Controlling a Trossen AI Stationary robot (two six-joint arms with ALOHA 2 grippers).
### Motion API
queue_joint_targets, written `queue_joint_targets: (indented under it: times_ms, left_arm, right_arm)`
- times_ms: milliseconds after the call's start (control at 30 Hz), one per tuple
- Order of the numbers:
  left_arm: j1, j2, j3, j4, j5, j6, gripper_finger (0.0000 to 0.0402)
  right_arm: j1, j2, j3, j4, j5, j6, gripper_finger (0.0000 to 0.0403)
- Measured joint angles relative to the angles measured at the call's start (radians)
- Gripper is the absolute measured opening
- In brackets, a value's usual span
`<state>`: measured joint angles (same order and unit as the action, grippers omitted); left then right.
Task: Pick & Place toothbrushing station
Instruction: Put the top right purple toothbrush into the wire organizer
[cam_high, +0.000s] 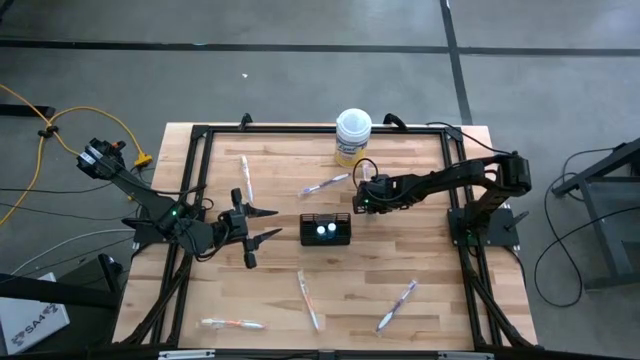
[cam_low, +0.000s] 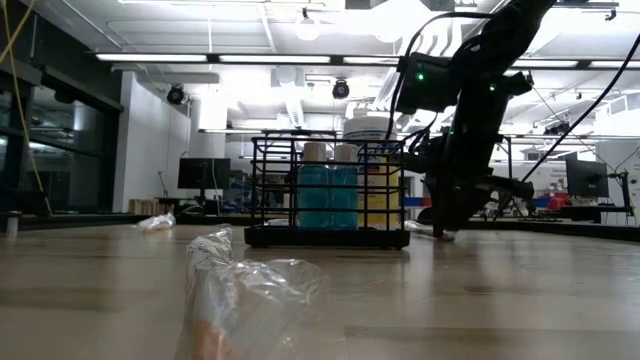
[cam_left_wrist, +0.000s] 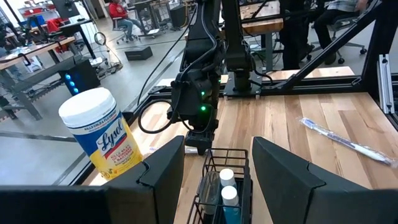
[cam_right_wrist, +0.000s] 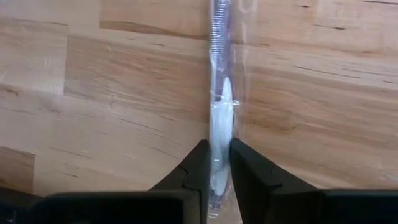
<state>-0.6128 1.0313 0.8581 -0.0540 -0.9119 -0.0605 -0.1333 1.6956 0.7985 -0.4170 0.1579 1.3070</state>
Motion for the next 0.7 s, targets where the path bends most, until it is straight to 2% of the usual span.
queue_joint_targets:
  times_ms: [267,700]
  left_arm:
    - [0.0,0.0,0.0,0.0,0.0,0.0,0.0182]
    - [0.0,0.0,0.0,0.0,0.0,0.0,0.0182]
  right_arm:
    - [0.0,0.0,-0.001,0.0,0.0,-0.019,0.0023]
    - [0.003,0.0,-0.001,0.0,0.021,-0.043,0.0022]
